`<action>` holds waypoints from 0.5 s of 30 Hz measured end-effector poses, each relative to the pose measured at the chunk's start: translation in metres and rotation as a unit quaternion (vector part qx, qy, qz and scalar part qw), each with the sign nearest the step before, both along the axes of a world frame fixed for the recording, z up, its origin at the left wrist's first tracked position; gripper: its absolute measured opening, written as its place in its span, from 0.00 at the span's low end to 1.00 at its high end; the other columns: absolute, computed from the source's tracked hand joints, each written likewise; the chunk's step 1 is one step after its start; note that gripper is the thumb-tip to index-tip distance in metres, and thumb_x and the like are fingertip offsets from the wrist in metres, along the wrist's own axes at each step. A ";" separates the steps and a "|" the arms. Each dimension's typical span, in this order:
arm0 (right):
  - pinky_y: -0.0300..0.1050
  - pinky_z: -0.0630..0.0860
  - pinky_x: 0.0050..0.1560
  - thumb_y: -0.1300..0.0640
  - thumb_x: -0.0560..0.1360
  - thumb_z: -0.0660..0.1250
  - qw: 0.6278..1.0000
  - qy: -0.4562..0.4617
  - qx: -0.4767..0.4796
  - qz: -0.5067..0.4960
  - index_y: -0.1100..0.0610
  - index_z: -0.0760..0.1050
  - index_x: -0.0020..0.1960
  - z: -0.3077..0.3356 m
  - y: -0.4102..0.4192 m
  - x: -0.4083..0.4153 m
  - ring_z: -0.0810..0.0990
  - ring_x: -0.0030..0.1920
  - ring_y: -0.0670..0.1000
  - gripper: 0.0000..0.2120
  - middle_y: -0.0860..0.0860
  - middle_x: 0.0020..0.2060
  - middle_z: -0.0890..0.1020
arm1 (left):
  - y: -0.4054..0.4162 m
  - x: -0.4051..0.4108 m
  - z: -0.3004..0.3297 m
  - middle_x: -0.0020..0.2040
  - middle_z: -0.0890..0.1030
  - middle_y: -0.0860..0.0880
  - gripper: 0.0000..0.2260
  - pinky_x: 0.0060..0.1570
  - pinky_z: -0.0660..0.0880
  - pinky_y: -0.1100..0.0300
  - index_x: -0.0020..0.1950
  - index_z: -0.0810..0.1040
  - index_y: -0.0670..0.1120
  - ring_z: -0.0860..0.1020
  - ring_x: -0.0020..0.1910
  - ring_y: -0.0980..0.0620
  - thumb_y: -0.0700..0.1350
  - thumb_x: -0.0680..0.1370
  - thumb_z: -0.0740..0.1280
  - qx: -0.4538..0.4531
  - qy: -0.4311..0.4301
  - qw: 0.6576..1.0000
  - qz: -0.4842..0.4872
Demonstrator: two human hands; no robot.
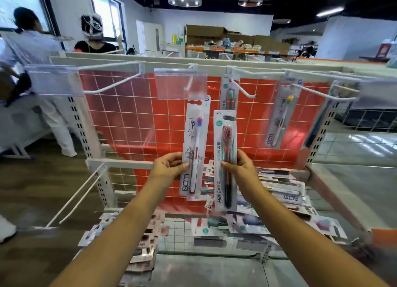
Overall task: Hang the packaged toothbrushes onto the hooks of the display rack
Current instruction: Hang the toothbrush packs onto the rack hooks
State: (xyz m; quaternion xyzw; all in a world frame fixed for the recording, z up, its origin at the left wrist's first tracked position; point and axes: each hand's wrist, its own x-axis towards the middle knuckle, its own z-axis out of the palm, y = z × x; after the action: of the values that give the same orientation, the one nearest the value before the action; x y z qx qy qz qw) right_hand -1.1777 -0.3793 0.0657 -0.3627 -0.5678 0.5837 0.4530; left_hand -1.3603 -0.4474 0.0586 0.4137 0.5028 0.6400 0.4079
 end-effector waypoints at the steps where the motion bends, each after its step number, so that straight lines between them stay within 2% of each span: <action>1: 0.45 0.78 0.48 0.70 0.74 0.64 1.000 0.003 0.002 0.003 0.56 0.71 0.55 0.000 -0.001 -0.003 0.79 0.49 0.53 0.13 0.52 0.46 0.80 | -0.002 -0.004 0.000 0.39 0.85 0.51 0.10 0.40 0.81 0.58 0.49 0.79 0.44 0.83 0.40 0.53 0.31 0.72 0.67 0.005 -0.002 1.000 0.001; 3: 0.44 0.78 0.48 0.70 0.74 0.64 1.000 0.004 0.008 0.010 0.58 0.71 0.56 -0.001 -0.004 -0.009 0.80 0.49 0.54 0.13 0.53 0.47 0.80 | -0.005 -0.010 0.000 0.41 0.85 0.51 0.11 0.41 0.81 0.58 0.51 0.79 0.43 0.83 0.41 0.53 0.31 0.72 0.67 0.012 -0.003 1.000 -0.007; 8: 0.34 0.78 0.37 0.71 0.74 0.63 1.000 0.011 0.024 0.015 0.62 0.69 0.58 0.000 -0.012 -0.020 0.79 0.42 0.48 0.14 0.52 0.43 0.79 | -0.011 -0.017 0.002 0.45 0.85 0.49 0.11 0.48 0.80 0.53 0.51 0.80 0.43 0.82 0.46 0.49 0.32 0.72 0.67 0.022 0.009 0.999 -0.027; 12: 0.38 0.80 0.40 0.71 0.74 0.63 0.999 0.012 0.031 0.011 0.62 0.69 0.58 -0.001 -0.015 -0.026 0.80 0.43 0.50 0.14 0.53 0.44 0.80 | -0.011 -0.018 0.017 0.42 0.85 0.51 0.10 0.41 0.80 0.60 0.49 0.80 0.44 0.83 0.42 0.53 0.32 0.72 0.67 0.044 0.040 0.997 -0.056; 15: 0.45 0.79 0.46 0.69 0.74 0.65 1.000 -0.008 0.029 -0.003 0.61 0.69 0.57 -0.003 -0.016 -0.029 0.80 0.45 0.52 0.14 0.53 0.45 0.80 | -0.011 -0.018 0.025 0.41 0.85 0.51 0.10 0.41 0.81 0.58 0.51 0.80 0.42 0.83 0.41 0.53 0.32 0.72 0.67 0.062 0.030 0.996 -0.056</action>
State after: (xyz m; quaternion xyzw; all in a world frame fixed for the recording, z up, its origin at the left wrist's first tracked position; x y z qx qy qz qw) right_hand -1.2071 -0.3948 0.0625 -0.3555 -0.5869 0.5630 0.4606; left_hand -1.3780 -0.4581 0.0840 0.4848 0.4501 0.6335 0.4015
